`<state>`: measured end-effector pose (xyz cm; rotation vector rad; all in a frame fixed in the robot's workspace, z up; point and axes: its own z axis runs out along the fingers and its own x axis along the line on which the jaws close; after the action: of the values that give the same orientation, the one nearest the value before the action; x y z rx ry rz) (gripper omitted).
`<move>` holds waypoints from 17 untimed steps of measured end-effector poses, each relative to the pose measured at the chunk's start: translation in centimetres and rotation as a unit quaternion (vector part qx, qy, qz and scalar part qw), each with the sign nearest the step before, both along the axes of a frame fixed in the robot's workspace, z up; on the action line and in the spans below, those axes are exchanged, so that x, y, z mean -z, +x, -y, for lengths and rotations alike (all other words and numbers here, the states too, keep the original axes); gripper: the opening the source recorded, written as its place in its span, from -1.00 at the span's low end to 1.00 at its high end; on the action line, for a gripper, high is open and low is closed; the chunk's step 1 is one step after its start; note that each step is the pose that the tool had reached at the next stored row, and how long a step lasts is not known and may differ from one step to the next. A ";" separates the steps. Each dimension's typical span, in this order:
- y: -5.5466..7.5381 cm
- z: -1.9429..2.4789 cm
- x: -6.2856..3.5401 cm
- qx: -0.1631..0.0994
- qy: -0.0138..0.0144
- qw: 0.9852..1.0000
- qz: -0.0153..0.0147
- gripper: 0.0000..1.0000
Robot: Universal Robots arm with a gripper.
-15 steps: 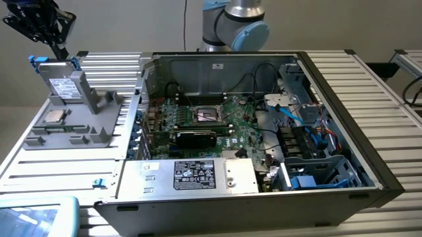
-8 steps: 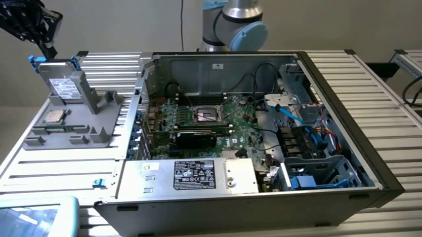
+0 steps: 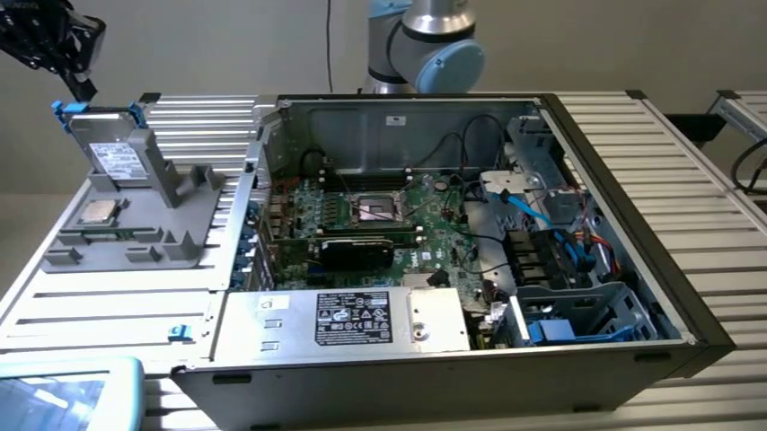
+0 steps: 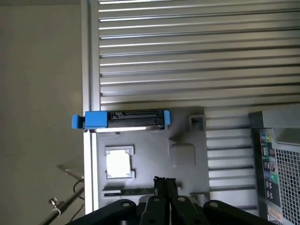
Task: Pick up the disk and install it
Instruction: 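Reach for the disk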
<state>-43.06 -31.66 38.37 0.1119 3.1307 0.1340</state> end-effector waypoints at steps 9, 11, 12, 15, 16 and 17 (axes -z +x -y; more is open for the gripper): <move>-0.5 -2.13 0.07 0.000 0.002 1.000 -0.002 -0.79; -0.5 -2.60 0.09 0.000 0.002 1.000 -0.003 -0.79; -0.6 -2.80 0.09 0.000 0.002 1.000 -0.004 -0.79; -1.1 -3.36 0.09 0.000 0.002 1.000 -0.004 -0.79; -1.2 -3.56 0.09 0.000 0.002 1.000 -0.004 -0.79; -1.4 -3.75 0.09 0.000 0.002 1.000 -0.004 -0.79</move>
<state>-44.46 -27.91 38.27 0.1125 3.1394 0.1404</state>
